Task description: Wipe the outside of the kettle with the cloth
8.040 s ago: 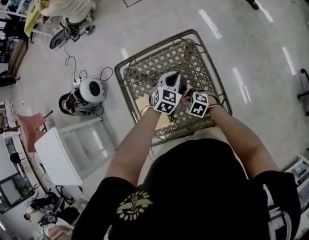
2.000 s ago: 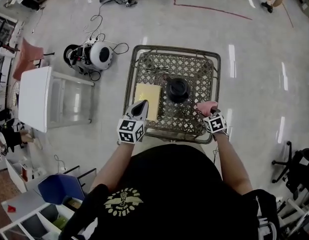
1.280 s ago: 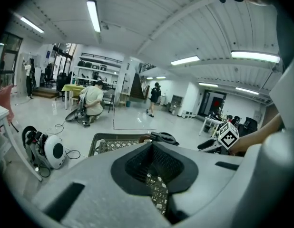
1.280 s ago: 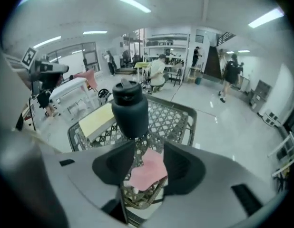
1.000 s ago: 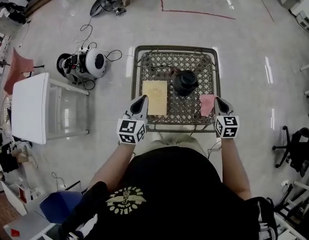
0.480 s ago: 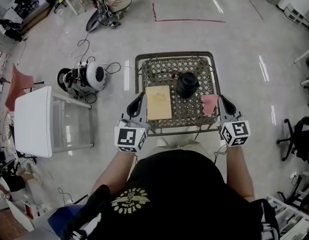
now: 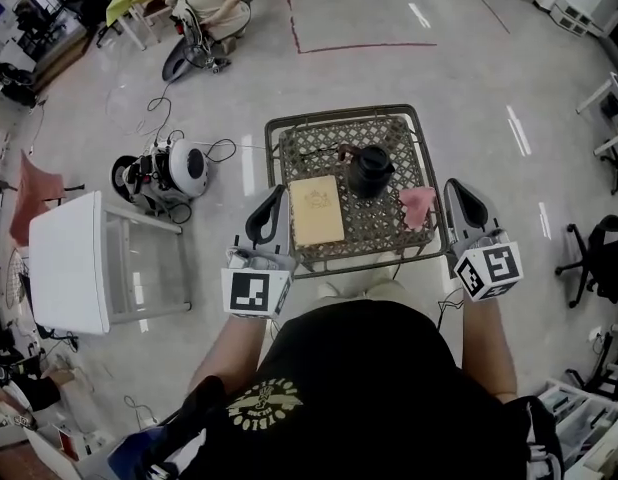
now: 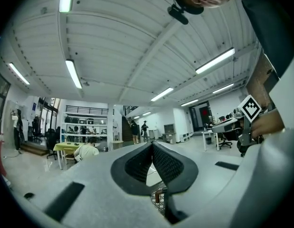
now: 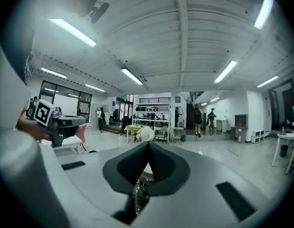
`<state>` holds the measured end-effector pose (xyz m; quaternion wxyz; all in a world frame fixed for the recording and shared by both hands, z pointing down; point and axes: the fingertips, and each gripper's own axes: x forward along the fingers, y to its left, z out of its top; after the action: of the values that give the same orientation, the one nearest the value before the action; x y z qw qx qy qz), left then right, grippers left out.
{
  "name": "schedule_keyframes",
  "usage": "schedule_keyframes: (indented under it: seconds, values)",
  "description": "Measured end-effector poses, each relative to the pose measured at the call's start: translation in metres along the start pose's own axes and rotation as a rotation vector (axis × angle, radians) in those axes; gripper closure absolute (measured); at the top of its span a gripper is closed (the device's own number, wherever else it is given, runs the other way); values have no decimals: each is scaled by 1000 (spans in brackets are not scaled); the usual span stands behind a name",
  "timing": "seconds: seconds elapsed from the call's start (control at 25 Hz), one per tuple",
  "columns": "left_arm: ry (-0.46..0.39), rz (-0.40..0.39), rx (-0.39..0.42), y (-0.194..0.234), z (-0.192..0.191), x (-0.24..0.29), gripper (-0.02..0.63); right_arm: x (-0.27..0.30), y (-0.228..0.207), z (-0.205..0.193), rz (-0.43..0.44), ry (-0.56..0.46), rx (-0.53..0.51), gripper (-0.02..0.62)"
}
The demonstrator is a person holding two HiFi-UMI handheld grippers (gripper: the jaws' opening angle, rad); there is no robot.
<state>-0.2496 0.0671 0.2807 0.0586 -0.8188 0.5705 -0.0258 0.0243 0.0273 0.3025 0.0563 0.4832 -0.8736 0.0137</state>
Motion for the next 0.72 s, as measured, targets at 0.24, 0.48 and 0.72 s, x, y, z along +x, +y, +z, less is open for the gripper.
schedule_keyframes:
  seconds: [0.24, 0.48, 0.72]
  values:
    - [-12, -12, -23, -6, 3, 7, 601, -11, -7, 8, -18, 8, -37, 584]
    - [-9, -14, -20, -27, 4, 26, 601, -14, -28, 4, 15, 18, -48, 584]
    - [13, 19, -8, -26, 2, 47, 601, 11, -38, 0, 70, 22, -74, 584]
